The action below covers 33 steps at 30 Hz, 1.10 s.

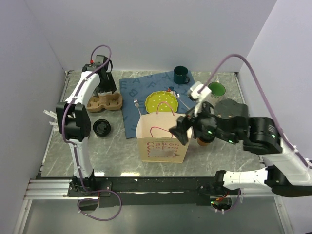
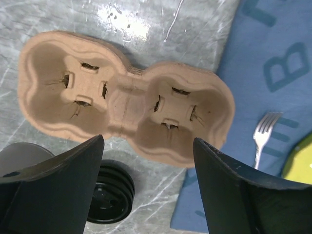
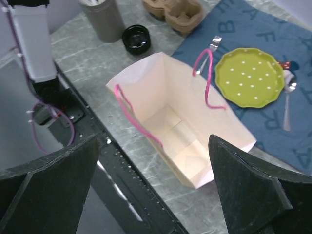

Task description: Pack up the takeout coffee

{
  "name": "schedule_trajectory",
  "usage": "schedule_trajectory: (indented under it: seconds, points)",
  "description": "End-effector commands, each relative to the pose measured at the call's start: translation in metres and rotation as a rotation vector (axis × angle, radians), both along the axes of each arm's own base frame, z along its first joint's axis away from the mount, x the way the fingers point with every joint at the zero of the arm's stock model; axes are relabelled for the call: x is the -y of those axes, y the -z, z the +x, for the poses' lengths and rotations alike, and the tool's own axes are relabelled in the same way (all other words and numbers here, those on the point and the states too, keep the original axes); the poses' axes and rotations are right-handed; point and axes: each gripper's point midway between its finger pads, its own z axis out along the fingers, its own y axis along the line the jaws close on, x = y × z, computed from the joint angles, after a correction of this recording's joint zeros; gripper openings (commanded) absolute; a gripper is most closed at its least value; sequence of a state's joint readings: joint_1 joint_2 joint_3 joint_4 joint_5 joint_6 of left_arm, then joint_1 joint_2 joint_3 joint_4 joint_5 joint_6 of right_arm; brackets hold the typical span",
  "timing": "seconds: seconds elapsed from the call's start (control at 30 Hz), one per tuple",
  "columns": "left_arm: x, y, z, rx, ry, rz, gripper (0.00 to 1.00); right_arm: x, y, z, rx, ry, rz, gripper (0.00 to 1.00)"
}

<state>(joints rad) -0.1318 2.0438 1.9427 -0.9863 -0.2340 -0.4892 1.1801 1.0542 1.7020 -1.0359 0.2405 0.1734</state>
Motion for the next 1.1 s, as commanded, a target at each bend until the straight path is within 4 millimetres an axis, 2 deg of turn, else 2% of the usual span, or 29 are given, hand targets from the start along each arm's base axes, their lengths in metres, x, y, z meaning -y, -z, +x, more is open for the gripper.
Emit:
schedule_trajectory:
  seconds: [0.0, 0.1, 0.3, 0.63, 0.8, 1.07]
  points:
    - [-0.007, -0.001, 0.009, 0.017, -0.006, 0.027, 0.79, -0.010, 0.004, 0.022, 0.042, 0.056, -0.093, 1.00]
    - [-0.013, 0.013, 0.008, -0.001, -0.007, 0.043, 0.78, -0.014, 0.007, 0.027, 0.038, 0.070, -0.126, 1.00]
    - [-0.025, 0.025, 0.008, -0.029, -0.009, 0.063, 0.79, -0.015, 0.012, 0.029, 0.013, 0.091, -0.131, 1.00]
    - [-0.025, 0.045, 0.011, -0.060, 0.037, 0.010, 0.77, -0.007, 0.002, 0.034, 0.040, 0.133, -0.085, 1.00]
    - [-0.029, 0.058, 0.007, -0.099, 0.057, 0.001, 0.75, -0.008, 0.005, 0.037, 0.036, 0.143, -0.092, 1.00]
    - [-0.029, 0.060, 0.011, -0.091, 0.094, -0.013, 0.66, -0.013, 0.011, 0.042, 0.027, 0.143, -0.122, 1.00]
